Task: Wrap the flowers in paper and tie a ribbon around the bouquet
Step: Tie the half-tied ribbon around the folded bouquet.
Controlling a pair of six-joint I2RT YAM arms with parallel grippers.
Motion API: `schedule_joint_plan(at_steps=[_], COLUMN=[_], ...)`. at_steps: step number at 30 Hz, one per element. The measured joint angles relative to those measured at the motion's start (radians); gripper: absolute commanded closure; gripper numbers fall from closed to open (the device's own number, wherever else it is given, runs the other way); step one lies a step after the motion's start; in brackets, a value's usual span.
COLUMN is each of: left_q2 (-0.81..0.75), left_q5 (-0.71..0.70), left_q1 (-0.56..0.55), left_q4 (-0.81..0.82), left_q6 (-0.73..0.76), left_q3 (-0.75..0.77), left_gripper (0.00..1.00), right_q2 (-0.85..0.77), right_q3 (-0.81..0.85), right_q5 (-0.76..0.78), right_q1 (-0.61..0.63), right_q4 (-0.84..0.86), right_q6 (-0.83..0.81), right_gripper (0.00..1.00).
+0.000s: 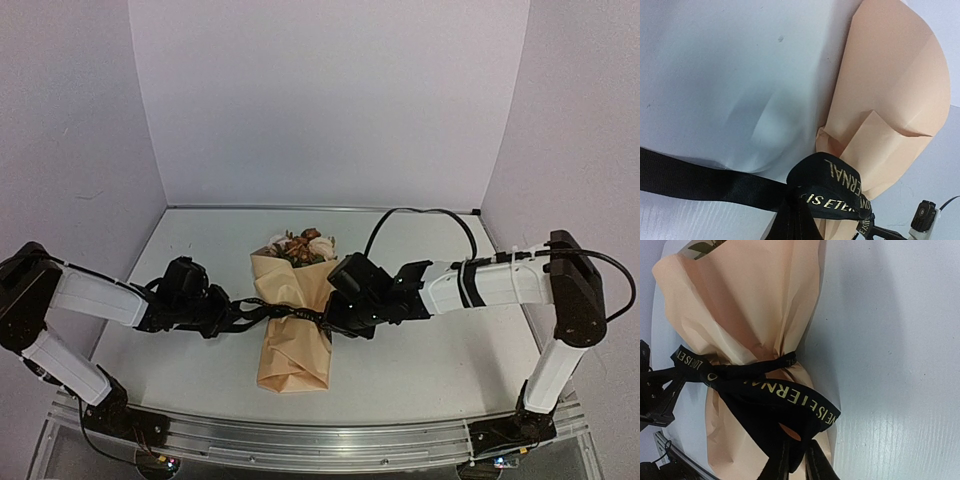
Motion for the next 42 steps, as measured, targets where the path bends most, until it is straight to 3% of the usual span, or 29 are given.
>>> schedule_joint_plan(at_steps=[21,42], left_q2=[-0.038,-0.037], left_q5=[0.049,0.138], left_q1=[0.112,0.227], left_q4=[-0.136,-0.179], left_q6=[0.222,0.315], left_q3=[0.052,0.065], left_gripper=[1.00,1.00], right_q2=[0.000,0.110], right_q3=[0.072,0.261], right_q5=[0.170,0.369], right_q1=[0.005,0.050], right_q4=[-0.153,-0.342], right_q6=[-0.161,-0.403], right_gripper=[1.00,1.00])
